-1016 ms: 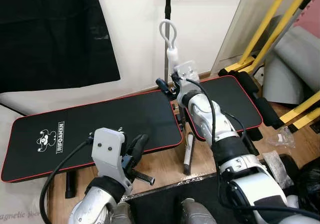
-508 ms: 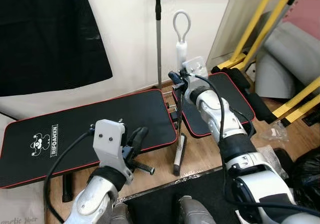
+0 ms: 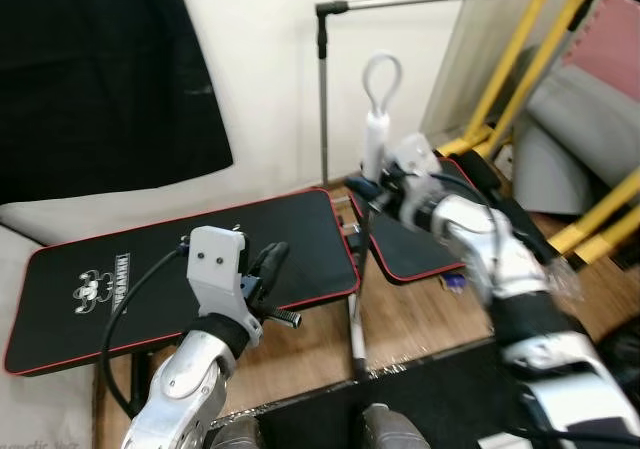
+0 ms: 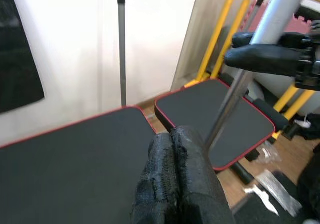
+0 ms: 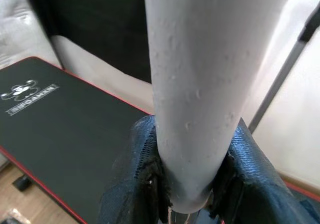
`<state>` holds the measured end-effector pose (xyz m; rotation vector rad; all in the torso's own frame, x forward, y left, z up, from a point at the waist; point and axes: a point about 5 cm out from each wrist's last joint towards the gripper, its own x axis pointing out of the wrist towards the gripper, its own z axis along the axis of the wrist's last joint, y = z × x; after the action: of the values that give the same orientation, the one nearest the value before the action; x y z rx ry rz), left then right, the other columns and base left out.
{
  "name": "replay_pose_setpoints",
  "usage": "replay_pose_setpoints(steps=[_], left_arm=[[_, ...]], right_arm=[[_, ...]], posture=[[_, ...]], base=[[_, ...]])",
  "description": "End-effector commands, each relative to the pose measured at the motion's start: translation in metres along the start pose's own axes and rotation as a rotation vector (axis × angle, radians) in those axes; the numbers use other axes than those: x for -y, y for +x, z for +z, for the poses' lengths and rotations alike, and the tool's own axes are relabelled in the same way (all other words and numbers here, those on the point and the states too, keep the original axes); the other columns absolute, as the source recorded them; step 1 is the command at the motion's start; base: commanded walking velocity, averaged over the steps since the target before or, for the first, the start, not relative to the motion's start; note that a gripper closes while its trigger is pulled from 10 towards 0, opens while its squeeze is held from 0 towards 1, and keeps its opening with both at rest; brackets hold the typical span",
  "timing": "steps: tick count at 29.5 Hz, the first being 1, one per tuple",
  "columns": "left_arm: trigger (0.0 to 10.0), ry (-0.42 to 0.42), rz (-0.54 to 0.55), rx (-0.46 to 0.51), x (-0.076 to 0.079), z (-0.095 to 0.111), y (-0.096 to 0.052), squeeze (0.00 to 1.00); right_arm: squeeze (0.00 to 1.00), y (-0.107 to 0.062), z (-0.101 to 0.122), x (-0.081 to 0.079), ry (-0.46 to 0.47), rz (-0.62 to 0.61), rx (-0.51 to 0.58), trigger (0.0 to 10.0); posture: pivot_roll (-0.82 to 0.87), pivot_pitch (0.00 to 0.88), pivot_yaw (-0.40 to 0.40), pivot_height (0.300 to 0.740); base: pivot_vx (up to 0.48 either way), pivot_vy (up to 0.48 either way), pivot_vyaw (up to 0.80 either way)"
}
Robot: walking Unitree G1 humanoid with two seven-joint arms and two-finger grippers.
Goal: Sweep floor
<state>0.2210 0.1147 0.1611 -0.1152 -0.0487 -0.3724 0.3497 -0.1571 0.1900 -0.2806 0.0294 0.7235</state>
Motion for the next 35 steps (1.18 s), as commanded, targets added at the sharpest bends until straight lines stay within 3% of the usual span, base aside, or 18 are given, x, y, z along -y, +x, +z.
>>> replay_pose_setpoints(steps=[1,11,17,24,30,31,33,34,35], left_arm=[[10.0,-0.006,-0.039,-0.013,0.000,-0.004,0.000,0.00],[10.0,0.000,-0.034,-0.003,-0.004,-0.005,0.004,0.00],[10.0,0.002,-0.029,0.003,-0.005,-0.006,0.005,0.00],[10.0,0.002,-0.034,0.005,-0.006,-0.006,0.006,0.00],[10.0,0.004,-0.035,0.009,-0.006,-0.006,0.006,0.00],[10.0,0.005,-0.034,0.010,-0.006,-0.007,0.006,0.00],[10.0,0.005,-0.034,0.010,-0.006,-0.007,0.006,0.00],[10.0,0.007,-0.034,0.011,-0.006,-0.007,0.006,0.00],[10.0,0.008,-0.033,0.011,-0.006,-0.006,0.006,0.00]], right_arm=[[0.00,-0.001,0.010,-0.005,-0.034,0.061,0.037,0.0],[0.00,-0.011,0.011,-0.003,-0.097,0.112,-0.002,0.0],[0.00,-0.029,-0.006,-0.007,-0.158,0.209,-0.143,0.0],[0.00,-0.038,-0.018,-0.004,-0.142,0.180,-0.222,0.0],[0.00,-0.041,-0.019,-0.008,-0.088,0.174,-0.209,0.0],[0.00,-0.044,-0.018,-0.010,-0.067,0.191,-0.204,1.8],[0.00,-0.045,-0.017,-0.011,-0.062,0.196,-0.203,1.8],[0.00,-0.045,-0.016,-0.011,-0.059,0.197,-0.201,10.0],[0.00,-0.045,-0.015,-0.008,-0.056,0.178,-0.192,10.0]], posture=[[-0.06,0.052,-0.012,0.740],[-0.05,0.044,-0.018,0.740],[-0.05,0.047,-0.019,0.740],[-0.06,0.045,-0.020,0.740],[-0.06,0.046,-0.020,0.740],[-0.06,0.046,-0.022,0.740],[-0.06,0.046,-0.022,0.740],[-0.06,0.046,-0.023,0.740],[-0.06,0.046,-0.024,0.740]], base=[[0.000,0.000,0.00],[0.000,0.000,0.00],[0.000,0.000,0.00],[0.000,0.000,0.00],[0.000,0.000,0.00],[0.000,0.000,0.00],[0.000,0.000,0.00],[0.000,0.000,0.00],[0.000,0.000,0.00]])
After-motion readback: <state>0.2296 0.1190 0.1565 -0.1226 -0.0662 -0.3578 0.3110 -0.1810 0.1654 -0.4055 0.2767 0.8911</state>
